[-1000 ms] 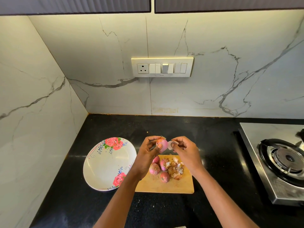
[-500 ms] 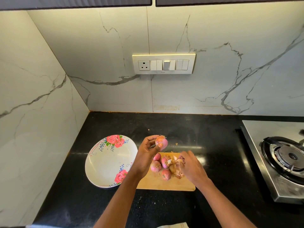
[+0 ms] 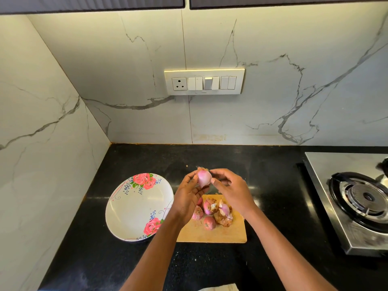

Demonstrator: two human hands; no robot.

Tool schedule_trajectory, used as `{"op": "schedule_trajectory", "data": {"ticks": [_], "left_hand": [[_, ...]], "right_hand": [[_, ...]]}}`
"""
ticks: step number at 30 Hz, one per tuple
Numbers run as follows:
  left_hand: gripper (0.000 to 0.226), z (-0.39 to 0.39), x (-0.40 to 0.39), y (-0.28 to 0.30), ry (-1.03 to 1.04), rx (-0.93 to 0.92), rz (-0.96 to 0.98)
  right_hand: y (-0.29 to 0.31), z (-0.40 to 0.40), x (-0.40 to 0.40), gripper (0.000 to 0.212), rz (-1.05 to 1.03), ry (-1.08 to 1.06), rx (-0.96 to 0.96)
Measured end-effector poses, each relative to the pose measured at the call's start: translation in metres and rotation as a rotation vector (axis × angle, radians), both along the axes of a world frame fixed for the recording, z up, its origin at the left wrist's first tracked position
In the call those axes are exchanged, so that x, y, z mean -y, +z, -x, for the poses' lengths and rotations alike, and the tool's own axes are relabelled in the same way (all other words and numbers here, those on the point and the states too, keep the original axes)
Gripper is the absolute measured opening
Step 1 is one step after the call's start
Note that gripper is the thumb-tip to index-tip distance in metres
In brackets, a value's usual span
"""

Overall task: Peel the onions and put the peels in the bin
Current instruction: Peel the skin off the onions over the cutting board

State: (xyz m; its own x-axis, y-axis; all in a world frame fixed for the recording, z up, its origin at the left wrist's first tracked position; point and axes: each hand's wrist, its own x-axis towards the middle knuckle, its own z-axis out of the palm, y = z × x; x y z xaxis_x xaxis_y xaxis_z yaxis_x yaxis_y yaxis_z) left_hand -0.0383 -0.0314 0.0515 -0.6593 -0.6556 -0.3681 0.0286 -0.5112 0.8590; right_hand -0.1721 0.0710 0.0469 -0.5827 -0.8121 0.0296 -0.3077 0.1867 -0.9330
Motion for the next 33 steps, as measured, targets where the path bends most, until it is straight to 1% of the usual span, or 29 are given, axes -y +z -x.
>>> {"op": "schedule_trajectory", "data": {"ticks": [3, 6, 11, 16, 18, 21, 27, 33], "left_hand": [[0.027, 0.004, 0.002, 0.001, -0.01, 0.022, 0.065], [0.025, 0.006, 0.004, 0.001, -0.03, 0.067, 0.116], [0.037, 0.005, 0.003, -0.007, -0.045, 0.114, 0.21], [0.049, 0.009, 0.002, -0.01, -0.016, 0.094, 0.216], [0.047, 0.012, 0.005, -0.008, -0.007, 0.09, 0.221], [0.039, 0.015, 0.007, -0.006, -0.008, 0.085, 0.249], [0.034, 0.016, -0.01, -0.011, -0.032, 0.093, 0.234], [0.032, 0.016, -0.01, -0.01, -0.092, 0.106, 0.252]], "right_hand": [[0.003, 0.001, 0.0, 0.026, 0.039, -0.015, 0.048], [0.004, 0.0, 0.0, 0.027, 0.059, -0.024, 0.031], [0.004, -0.005, 0.001, 0.028, 0.068, -0.012, 0.021], [0.003, -0.009, 0.001, 0.029, 0.034, -0.023, -0.012], [0.008, -0.007, 0.005, 0.027, 0.019, -0.028, -0.027], [0.014, -0.008, 0.012, 0.021, 0.028, -0.083, -0.073], [0.0, -0.017, 0.0, 0.021, 0.023, -0.198, -0.194], [-0.004, -0.015, -0.006, 0.022, 0.005, -0.208, -0.33]]}}
